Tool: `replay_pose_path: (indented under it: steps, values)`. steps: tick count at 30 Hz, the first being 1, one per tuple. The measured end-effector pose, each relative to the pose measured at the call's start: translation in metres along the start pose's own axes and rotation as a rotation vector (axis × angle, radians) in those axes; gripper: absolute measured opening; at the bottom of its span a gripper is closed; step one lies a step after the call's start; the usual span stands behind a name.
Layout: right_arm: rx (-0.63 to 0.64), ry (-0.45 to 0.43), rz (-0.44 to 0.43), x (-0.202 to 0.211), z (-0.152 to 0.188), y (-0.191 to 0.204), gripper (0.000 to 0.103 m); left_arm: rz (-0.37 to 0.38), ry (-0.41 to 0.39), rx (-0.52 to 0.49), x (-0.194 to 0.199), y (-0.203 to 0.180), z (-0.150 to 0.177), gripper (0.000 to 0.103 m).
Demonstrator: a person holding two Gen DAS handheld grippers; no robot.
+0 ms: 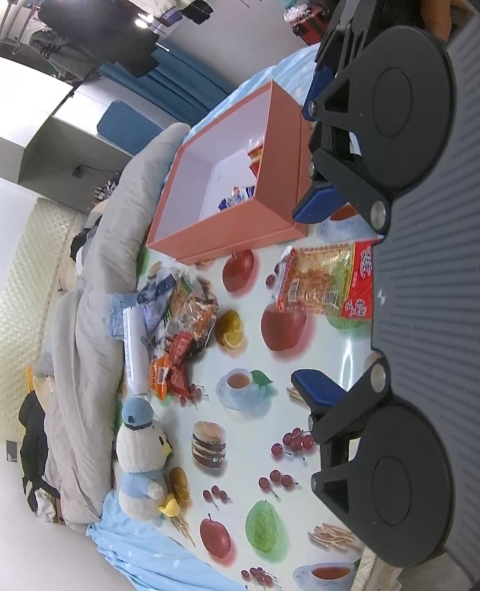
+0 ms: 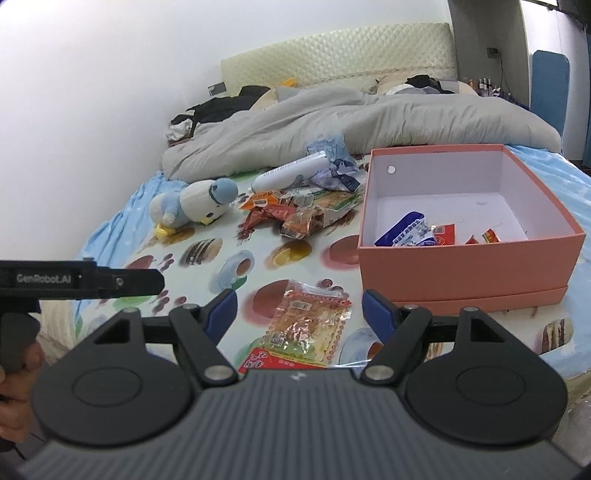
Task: Organize snacks
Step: 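Withdraw both tools from the box back toward the snack pile, then grasp the clear pastry pack with the right tool while the left tool grasps a brown jerky pack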
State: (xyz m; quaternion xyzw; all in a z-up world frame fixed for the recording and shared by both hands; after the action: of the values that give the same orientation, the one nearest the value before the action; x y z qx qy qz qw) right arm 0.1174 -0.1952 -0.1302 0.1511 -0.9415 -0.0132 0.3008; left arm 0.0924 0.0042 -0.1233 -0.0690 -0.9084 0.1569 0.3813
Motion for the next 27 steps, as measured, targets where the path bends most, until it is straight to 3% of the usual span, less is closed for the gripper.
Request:
replay_pose_path:
  steps: [20, 27]
  values:
    - [0.033, 0.139, -0.056, -0.081, 0.012, 0.013, 0.076, -0.061, 0.047, 0.061, -0.088, 0.048, -0.030, 0.089]
    - [0.017, 0.212, -0.023, -0.118, 0.025, 0.019, 0.076, -0.070, 0.076, 0.064, -0.134, 0.061, -0.047, 0.089]
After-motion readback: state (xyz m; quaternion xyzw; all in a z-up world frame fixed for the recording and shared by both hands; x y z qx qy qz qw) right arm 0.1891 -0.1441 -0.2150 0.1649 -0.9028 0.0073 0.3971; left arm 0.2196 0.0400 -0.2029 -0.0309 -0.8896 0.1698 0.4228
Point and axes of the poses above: each gripper's, at about its wrist camera, not at the fingertips, and x roughly against the way its jaws point, y to its left, z to its underside, the point moved 7 cm from there along -x, roughly the way its jaws point, and after that the axes turned 6 degrees about x, right-handed, at the moved point
